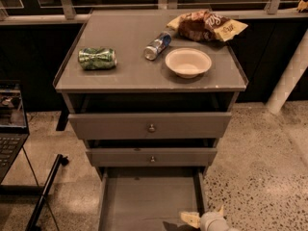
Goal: Open bottom drawer
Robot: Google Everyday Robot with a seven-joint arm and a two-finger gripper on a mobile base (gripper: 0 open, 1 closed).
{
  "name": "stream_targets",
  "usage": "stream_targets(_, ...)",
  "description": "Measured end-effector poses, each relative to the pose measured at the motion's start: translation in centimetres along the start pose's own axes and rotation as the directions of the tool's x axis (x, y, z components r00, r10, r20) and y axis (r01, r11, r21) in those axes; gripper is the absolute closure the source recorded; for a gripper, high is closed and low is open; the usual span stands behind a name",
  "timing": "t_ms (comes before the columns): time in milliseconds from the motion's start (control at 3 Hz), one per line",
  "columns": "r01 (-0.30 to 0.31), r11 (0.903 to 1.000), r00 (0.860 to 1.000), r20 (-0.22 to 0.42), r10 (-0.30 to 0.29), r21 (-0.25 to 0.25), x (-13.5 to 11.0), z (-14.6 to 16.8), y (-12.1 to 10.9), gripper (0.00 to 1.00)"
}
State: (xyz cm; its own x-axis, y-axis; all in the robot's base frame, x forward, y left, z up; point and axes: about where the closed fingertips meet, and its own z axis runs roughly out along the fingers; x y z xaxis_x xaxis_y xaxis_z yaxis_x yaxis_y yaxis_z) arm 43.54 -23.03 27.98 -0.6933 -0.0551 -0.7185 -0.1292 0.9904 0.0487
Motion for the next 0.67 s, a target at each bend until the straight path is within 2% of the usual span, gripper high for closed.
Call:
stream_targets(333, 0.000, 0.9999, 0.998, 0.057, -0.001, 0.012, -1.17, -0.93, -0.17, 0.00)
stream_targets(667, 0.000, 0.9999, 0.998, 0.057, -0.001, 0.012, -1.17, -0.93, -0.17, 0.00)
